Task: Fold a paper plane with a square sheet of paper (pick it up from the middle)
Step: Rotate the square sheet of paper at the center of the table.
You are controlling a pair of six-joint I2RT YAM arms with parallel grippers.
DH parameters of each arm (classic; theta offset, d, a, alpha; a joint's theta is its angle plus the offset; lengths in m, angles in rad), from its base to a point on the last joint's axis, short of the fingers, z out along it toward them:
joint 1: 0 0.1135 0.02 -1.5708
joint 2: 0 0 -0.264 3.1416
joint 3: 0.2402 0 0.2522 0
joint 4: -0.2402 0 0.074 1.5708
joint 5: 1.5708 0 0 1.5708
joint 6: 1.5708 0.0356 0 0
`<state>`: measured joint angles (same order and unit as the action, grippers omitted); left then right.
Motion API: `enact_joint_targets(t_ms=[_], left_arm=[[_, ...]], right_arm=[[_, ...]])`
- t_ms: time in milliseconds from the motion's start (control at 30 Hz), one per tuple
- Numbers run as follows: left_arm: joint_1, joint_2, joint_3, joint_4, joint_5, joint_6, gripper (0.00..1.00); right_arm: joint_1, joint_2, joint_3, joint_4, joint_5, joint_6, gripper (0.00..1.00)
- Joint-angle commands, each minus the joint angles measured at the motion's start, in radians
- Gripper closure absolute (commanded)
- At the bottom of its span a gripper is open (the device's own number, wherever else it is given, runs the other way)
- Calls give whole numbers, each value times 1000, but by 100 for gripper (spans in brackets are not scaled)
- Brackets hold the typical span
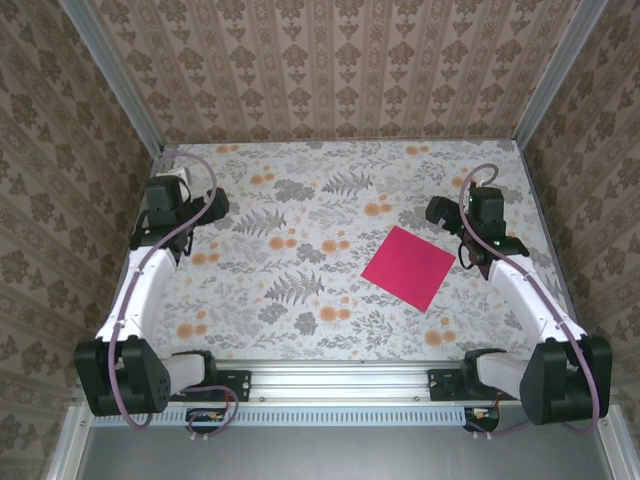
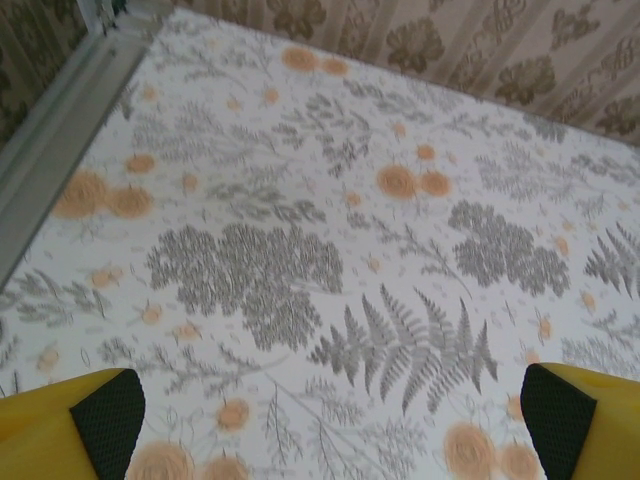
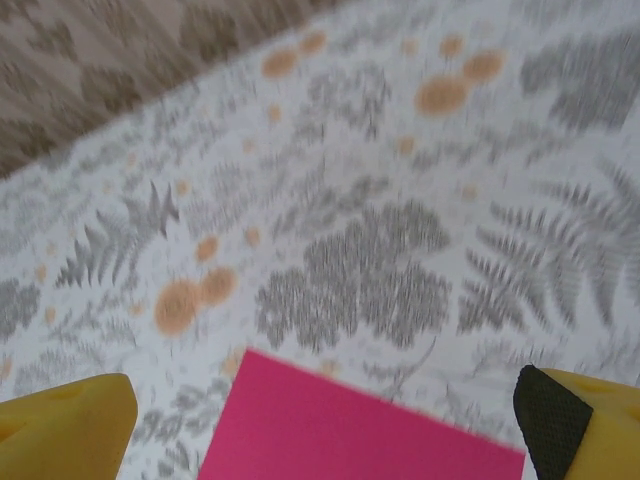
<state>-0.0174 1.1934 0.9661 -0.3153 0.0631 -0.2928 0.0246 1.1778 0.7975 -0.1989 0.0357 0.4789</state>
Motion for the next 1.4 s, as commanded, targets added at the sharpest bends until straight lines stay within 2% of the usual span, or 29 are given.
enact_joint_targets(t_ms=[0, 167, 367, 867, 1000, 1167, 1300, 1367], left_arm=[[7, -14, 47, -109, 68, -14, 0], [2, -1, 50, -96, 73, -21, 0], [-6, -3, 27, -57, 74, -35, 0], [-10, 11, 17, -47, 71, -35, 0], [-9, 12, 19, -51, 69, -35, 0], [-12, 12, 22, -56, 66, -35, 0], [-11, 11, 24, -64, 62, -35, 0], [-13, 9, 25, -64, 62, -35, 0]], right_arm=[[15, 63, 18, -155, -72, 123, 0], [77, 157, 31, -245, -76, 229, 0], [183, 279, 47, -275, 8, 320, 0], [364, 623, 297, -403, 143, 251, 0], [431, 689, 345, -425, 124, 224, 0], [518, 731, 374, -396, 20, 163, 1], [599, 750, 395, -413, -80, -27, 4], [621, 747, 406, -457, -88, -98, 4]])
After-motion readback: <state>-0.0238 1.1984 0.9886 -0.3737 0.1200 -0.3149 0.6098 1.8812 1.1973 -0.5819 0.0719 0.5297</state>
